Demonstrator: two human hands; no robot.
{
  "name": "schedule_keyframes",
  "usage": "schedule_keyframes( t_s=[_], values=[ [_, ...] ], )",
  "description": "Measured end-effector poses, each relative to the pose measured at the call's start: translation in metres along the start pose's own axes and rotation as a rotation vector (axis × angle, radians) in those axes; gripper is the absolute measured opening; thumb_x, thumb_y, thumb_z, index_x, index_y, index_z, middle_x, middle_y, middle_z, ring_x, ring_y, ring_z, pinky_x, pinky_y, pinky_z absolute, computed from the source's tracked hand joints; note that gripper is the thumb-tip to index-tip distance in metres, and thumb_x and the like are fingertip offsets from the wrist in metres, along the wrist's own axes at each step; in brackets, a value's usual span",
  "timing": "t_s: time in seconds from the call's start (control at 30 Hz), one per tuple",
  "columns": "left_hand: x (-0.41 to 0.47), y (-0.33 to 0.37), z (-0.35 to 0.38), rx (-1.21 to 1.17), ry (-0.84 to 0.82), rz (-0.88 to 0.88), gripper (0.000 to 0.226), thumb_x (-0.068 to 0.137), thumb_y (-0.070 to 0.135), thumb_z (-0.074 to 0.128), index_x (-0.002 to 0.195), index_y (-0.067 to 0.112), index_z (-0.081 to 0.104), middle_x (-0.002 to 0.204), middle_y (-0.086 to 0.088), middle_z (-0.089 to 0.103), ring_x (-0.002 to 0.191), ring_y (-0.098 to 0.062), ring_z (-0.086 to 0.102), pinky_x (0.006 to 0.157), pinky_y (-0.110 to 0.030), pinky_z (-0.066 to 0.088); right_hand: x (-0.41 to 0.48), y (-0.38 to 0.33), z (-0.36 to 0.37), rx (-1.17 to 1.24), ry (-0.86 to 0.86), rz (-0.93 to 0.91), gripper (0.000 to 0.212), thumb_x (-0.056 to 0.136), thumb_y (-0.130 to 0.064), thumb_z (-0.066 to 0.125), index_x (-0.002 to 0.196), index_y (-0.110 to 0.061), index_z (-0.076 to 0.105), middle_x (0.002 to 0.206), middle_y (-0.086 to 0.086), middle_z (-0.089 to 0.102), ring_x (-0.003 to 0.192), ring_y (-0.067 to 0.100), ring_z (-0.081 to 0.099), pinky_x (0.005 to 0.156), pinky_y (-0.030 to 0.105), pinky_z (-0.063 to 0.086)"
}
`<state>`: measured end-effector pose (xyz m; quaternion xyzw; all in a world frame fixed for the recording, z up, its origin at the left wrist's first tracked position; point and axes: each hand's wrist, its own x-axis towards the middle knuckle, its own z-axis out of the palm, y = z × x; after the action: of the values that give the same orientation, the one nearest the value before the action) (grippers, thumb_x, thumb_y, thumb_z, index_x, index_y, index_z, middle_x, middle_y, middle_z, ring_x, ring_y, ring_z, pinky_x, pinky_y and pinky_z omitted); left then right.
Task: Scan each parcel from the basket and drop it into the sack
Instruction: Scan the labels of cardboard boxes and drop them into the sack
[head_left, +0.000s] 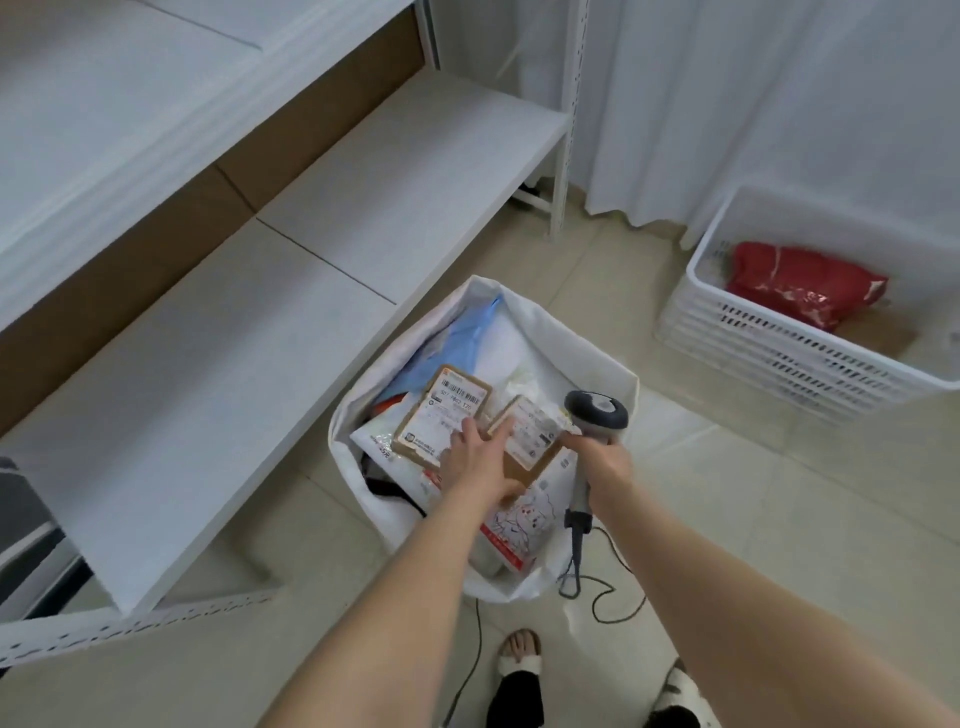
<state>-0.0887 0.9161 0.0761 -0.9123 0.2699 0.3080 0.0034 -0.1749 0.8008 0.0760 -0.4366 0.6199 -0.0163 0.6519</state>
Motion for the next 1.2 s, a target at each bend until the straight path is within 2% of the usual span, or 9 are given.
schedule_keyframes(
  t_s=[0.13, 0.27, 0.37, 0.47, 0.6, 0.73, 0.93, 1.07, 1.2],
  values=[
    [0.011, 0.011, 0.018, 0.168, 0.055, 0.014, 0.094, 0.077, 0.034, 0.076, 0.148, 0.032, 0.014, 0.149, -0.02, 0.02, 0.127, -0.034, 0.038, 0.099, -0.042, 0.041, 0.028, 0.025, -0.012, -0.054, 0.131, 0.116, 0.051, 0.073, -0.026, 0.08, 0.12, -0.016, 0.062, 0.127, 0.014, 0.054, 0.109, 0.036, 0.059, 0.101, 0.044, 0.048],
    [0.031, 0.022, 0.028, 0.178, 0.055, 0.135, 0.112, 0.073, 0.039, 0.078, 0.15, 0.034, -0.002, 0.156, -0.013, 0.015, 0.137, -0.034, 0.031, 0.105, -0.046, 0.04, 0.064, 0.059, -0.02, -0.033, 0.009, 0.175, 0.031, 0.063, -0.015, 0.081, 0.088, -0.014, 0.063, 0.116, 0.018, 0.065, 0.109, 0.037, 0.062, 0.099, 0.05, 0.05],
    [0.041, 0.025, 0.038, 0.168, 0.022, 0.145, 0.116, 0.073, 0.042, 0.078, 0.15, 0.037, -0.009, 0.154, -0.004, 0.025, 0.134, -0.029, 0.035, 0.098, -0.044, 0.046, 0.05, 0.053, -0.023, 0.056, -0.021, 0.154, 0.025, 0.077, 0.004, 0.07, 0.099, -0.003, 0.061, 0.108, 0.019, 0.064, 0.104, 0.037, 0.06, 0.095, 0.048, 0.05],
    [0.046, 0.028, 0.04, 0.157, 0.008, 0.134, 0.117, 0.073, 0.044, 0.078, 0.15, 0.038, -0.01, 0.152, -0.001, 0.025, 0.131, -0.027, 0.036, 0.092, -0.041, 0.048, 0.052, 0.05, -0.026, 0.115, -0.029, 0.115, 0.016, 0.082, 0.01, 0.063, 0.09, -0.003, 0.059, 0.089, 0.013, 0.059, 0.091, 0.031, 0.056, 0.075, 0.035, 0.048],
    [0.045, 0.028, 0.034, 0.182, 0.011, 0.119, 0.117, 0.074, 0.045, 0.077, 0.151, 0.034, -0.011, 0.152, -0.004, 0.024, 0.13, -0.029, 0.037, 0.094, -0.041, 0.047, 0.043, 0.032, -0.028, 0.24, -0.05, 0.082, 0.022, 0.085, 0.017, 0.054, 0.079, -0.004, 0.054, 0.073, 0.01, 0.052, 0.061, 0.019, 0.051, 0.039, 0.018, 0.043],
    [0.045, 0.028, 0.02, 0.229, -0.076, 0.183, 0.092, 0.081, 0.037, 0.07, 0.149, 0.038, 0.007, 0.136, -0.012, 0.036, 0.115, -0.03, 0.049, 0.087, -0.04, 0.048, 0.04, 0.024, -0.021, 0.252, -0.172, 0.058, 0.027, 0.082, 0.018, 0.056, 0.101, -0.002, 0.059, 0.09, 0.011, 0.062, 0.081, 0.02, 0.06, 0.066, 0.032, 0.052],
    [0.051, 0.017, 0.054, 0.16, -0.105, 0.107, 0.058, 0.088, 0.021, 0.062, 0.137, 0.032, 0.033, 0.118, -0.006, 0.055, 0.101, -0.026, 0.06, 0.084, -0.04, 0.054, 0.046, 0.035, -0.005, 0.226, -0.259, 0.169, 0.026, 0.078, 0.009, 0.065, 0.097, -0.007, 0.065, 0.103, 0.016, 0.068, 0.101, 0.034, 0.064, 0.088, 0.049, 0.054],
    [0.053, 0.019, 0.088, 0.151, -0.128, 0.07, 0.032, 0.093, 0.039, 0.047, 0.122, 0.037, 0.034, 0.121, -0.009, 0.053, 0.103, -0.028, 0.057, 0.087, -0.044, 0.052, 0.056, 0.038, -0.004, 0.257, -0.279, 0.182, 0.022, 0.078, 0.008, 0.066, 0.09, -0.01, 0.067, 0.098, 0.011, 0.069, 0.099, 0.031, 0.064, 0.09, 0.047, 0.054],
    [0.058, 0.028, 0.089, 0.13, -0.237, 0.073, 0.051, 0.094, 0.037, 0.046, 0.137, 0.046, 0.02, 0.13, -0.011, 0.051, 0.108, -0.03, 0.057, 0.09, -0.045, 0.051, 0.06, 0.038, -0.017, 0.219, -0.246, 0.174, 0.027, 0.078, 0.004, 0.068, 0.101, -0.009, 0.065, 0.1, 0.011, 0.067, 0.094, 0.027, 0.062, 0.082, 0.043, 0.054]
  ],
)
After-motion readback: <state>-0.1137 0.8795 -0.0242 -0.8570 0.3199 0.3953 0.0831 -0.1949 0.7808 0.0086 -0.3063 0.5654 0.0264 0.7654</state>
